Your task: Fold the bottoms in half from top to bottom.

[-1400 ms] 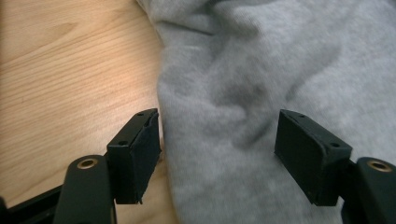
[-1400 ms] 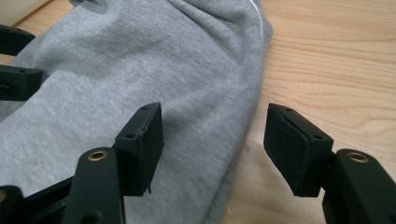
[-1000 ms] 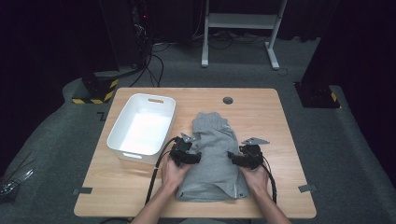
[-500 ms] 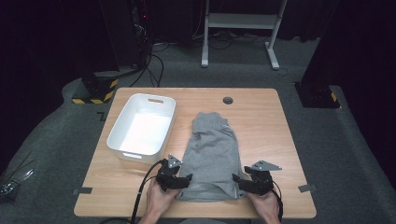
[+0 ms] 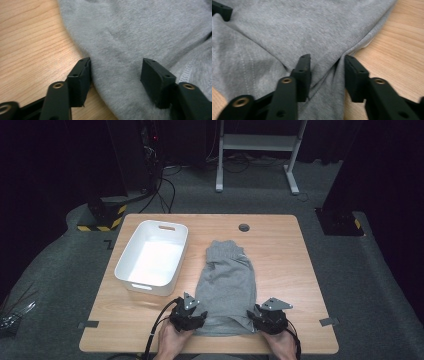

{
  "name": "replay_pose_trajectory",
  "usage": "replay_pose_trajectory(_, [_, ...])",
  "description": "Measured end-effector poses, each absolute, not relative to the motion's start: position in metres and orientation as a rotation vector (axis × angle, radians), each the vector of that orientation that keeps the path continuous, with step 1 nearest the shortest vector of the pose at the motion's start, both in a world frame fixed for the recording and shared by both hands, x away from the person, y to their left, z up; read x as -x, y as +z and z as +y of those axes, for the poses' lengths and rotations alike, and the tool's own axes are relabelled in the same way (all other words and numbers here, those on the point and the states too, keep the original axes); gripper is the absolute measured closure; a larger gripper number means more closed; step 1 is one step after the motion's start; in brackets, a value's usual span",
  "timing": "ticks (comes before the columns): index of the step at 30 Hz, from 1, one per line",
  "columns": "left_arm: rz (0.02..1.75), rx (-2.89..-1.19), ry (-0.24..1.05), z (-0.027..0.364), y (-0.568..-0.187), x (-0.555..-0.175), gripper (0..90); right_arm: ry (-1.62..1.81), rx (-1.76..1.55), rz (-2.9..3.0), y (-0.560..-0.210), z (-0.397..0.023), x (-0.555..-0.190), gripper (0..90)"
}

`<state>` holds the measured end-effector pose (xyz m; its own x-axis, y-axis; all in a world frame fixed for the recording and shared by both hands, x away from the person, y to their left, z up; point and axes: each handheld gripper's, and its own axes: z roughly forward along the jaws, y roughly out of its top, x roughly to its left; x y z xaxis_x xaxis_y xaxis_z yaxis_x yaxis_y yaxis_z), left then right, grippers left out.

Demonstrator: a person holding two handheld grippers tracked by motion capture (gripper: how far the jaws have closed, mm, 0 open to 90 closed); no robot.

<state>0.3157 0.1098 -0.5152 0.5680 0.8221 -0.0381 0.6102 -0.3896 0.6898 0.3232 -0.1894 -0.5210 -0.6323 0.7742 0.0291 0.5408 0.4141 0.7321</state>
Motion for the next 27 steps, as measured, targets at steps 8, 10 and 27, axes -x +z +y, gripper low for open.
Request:
replay_pose_trajectory(8, [1.126,-2.133,0.369,0.113,-0.513,-0.316,71.3,1.064,-1.092,2.405,-0.520,-0.188,-0.323,77.5])
replay_pose_trajectory(10, [1.128,-2.126,0.344,0.113,-0.514,-0.317,76.2,1.067,-1.076,2.408,-0.520,-0.189,-0.323,78.8])
replay_pose_trajectory(27, [1.030,-1.988,0.342,0.125,-0.477,-0.319,83.4,1.171,-0.971,2.326,-0.487,-0.199,-0.323,80.0])
